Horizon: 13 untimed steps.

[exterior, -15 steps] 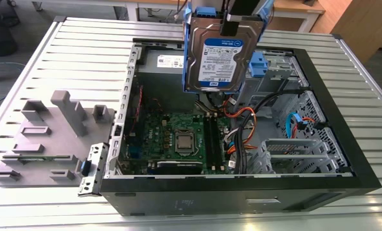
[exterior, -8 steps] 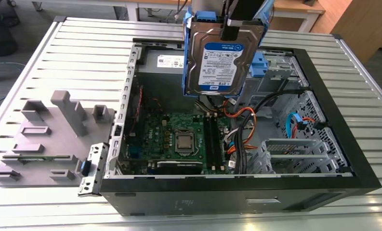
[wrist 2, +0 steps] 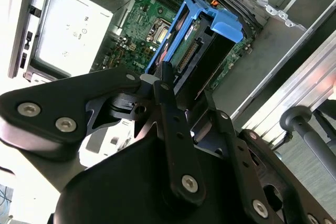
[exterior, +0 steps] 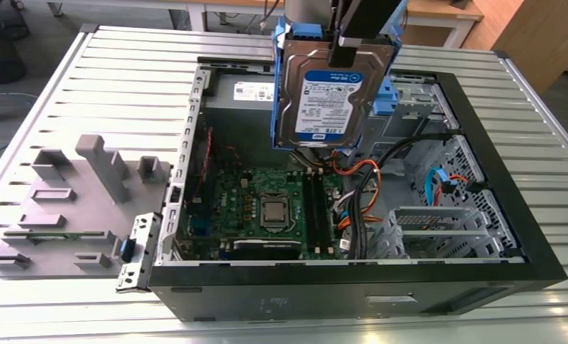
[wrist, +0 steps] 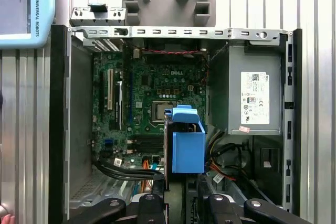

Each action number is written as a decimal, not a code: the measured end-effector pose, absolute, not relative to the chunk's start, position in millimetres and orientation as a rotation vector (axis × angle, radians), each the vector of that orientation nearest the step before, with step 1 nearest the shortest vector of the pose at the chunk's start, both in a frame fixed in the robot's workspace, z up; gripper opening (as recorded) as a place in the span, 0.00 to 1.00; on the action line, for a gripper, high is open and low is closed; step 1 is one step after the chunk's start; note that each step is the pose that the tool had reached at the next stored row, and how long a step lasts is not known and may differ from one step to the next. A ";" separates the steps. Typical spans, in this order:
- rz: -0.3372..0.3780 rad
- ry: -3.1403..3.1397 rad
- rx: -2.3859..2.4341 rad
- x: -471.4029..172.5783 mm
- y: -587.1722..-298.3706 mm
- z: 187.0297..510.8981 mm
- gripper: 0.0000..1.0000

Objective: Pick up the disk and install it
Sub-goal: 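Pick up the disk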

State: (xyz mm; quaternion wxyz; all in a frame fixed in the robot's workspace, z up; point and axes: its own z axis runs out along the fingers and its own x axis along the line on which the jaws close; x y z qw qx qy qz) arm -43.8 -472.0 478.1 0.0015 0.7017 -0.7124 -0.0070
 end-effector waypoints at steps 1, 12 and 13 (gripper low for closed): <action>-0.022 -2.236 2.203 -43.8 -473.1 477.8 0.35; -0.022 -2.236 2.203 -43.8 -486.4 475.7 0.35; -0.022 -2.236 2.203 -43.8 -488.0 475.6 0.35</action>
